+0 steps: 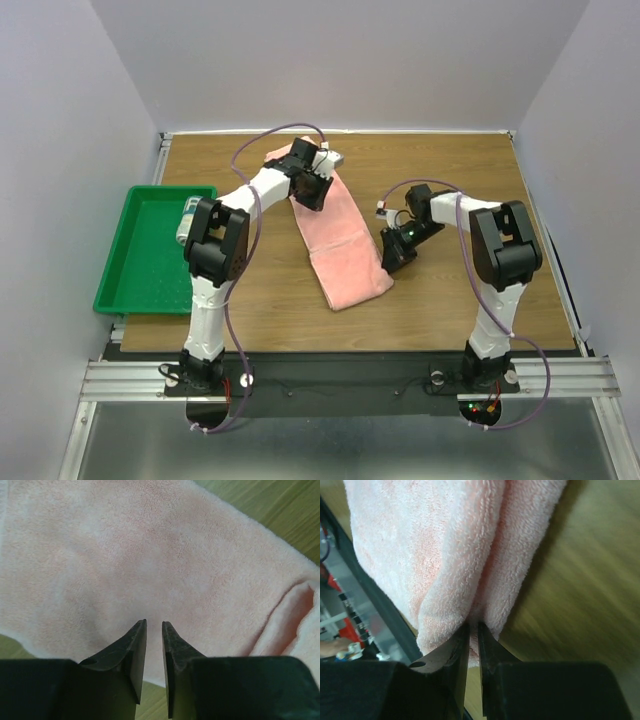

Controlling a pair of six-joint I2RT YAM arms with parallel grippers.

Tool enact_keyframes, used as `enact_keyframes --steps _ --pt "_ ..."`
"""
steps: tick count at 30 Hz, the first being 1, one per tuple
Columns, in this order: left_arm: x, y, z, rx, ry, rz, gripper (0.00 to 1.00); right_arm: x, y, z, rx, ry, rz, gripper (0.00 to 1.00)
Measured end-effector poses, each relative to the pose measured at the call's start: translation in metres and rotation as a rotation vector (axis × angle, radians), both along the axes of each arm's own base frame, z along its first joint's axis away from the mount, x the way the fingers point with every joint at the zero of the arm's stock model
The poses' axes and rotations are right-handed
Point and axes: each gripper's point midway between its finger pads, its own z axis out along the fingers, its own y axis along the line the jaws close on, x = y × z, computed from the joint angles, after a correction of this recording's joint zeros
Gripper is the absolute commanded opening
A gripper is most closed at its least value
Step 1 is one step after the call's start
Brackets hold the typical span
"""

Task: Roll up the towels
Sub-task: Fold the towel

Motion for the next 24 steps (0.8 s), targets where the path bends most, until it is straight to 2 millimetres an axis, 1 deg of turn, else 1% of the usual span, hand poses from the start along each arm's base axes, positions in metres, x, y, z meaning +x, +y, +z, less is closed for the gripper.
enact_keyframes --steps 2,6,7,8,10,13,16,18,19,20,21,24 --pt "0.0 -0.004 -0.007 0.004 0.014 0.001 0.28 -0.009 0.006 0.0 0.025 0.026 0.009 0.18" --pt "0.01 -0.007 -0.031 0.014 0.049 0.019 0.29 -0.035 0.021 -0.002 0.074 0.094 0.044 0.18" --pt "0.013 -0.009 -0.032 0.005 0.056 0.019 0.29 -0.041 0.024 -0.002 0.084 0.108 0.052 0.18" --pt "0.016 -0.011 -0.029 -0.004 0.051 0.018 0.29 -0.044 0.026 -0.002 0.094 0.118 0.056 0.19" --pt "0.024 -0.019 -0.028 -0.032 0.048 0.002 0.29 -0.052 0.033 -0.002 0.116 0.147 0.068 0.18" --pt "0.034 -0.034 -0.029 -0.066 0.053 -0.03 0.29 -0.056 0.039 -0.004 0.14 0.179 0.067 0.18" --pt "0.042 -0.049 -0.028 -0.085 0.041 -0.059 0.3 -0.056 0.042 -0.008 0.148 0.211 0.055 0.18" --pt "0.046 -0.054 -0.028 -0.086 0.029 -0.065 0.31 -0.055 0.043 -0.009 0.148 0.226 0.047 0.18" --pt "0.045 -0.055 -0.028 -0.081 0.024 -0.068 0.34 -0.054 0.043 -0.009 0.144 0.229 0.043 0.18" --pt "0.046 -0.055 -0.028 -0.076 0.021 -0.067 0.4 -0.054 0.043 -0.009 0.14 0.229 0.041 0.18" --pt "0.046 -0.055 -0.028 -0.074 0.018 -0.067 0.43 -0.053 0.042 -0.009 0.135 0.229 0.035 0.19" --pt "0.046 -0.053 -0.025 -0.072 0.006 -0.066 0.51 -0.049 0.038 -0.007 0.126 0.215 0.02 0.24"
